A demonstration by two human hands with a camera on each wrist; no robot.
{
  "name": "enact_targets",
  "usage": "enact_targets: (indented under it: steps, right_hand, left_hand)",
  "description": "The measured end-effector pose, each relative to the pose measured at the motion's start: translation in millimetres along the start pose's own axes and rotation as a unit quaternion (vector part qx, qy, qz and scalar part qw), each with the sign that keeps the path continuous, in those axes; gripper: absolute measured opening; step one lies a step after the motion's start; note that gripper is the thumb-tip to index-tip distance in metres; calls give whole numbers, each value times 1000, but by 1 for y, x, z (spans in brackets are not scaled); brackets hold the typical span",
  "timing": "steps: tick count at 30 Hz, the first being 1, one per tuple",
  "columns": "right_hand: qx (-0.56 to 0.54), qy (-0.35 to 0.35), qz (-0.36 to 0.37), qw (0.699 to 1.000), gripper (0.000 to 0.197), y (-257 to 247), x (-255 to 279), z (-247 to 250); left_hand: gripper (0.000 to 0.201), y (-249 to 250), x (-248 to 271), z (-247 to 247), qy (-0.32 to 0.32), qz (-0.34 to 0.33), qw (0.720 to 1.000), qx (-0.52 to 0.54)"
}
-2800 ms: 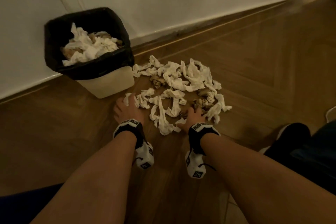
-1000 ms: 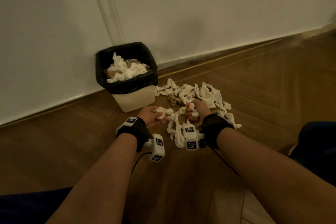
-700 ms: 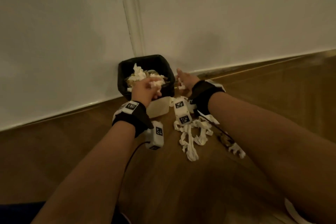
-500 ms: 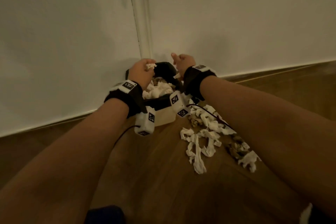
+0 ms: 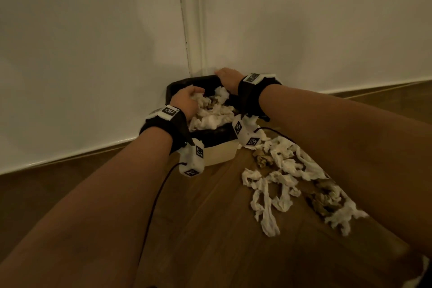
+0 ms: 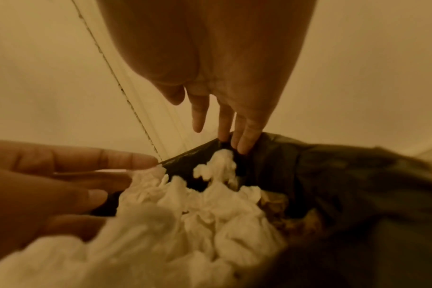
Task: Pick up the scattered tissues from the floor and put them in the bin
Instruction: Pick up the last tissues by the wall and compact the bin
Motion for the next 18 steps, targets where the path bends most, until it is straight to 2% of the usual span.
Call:
enact_targets:
  steps: [3,7,10,14,18]
  right_hand:
    - [12,-15,23,1000,42,-2,10,4]
    - [-62,27,14,998,42,5,31,14]
    - [-108,51,26,992,42,20,51,25]
    - [-157,118,10,981,41,59,81,40]
    - [-175,145,-36,973,39,103,115,51]
  left_hand:
    - [54,2,2,3,-2,-2,1000,29]
    - [57,6,10,5,15,13,998,61]
    - [66,6,24,5,20,-7,997,69]
    - [62,13,47,3,86,-54,993,58]
    - [45,38,75,-16,180,-119,972,88]
Point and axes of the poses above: each hand's wrist, its own x-axis away from the middle knuckle, its own z-axis out of the back of the hand, y = z × x, the point moved 2 cm from there along -x, towards the middle knuckle, and after that the axes turned 9 degrees about z, right-handed, at the moved point
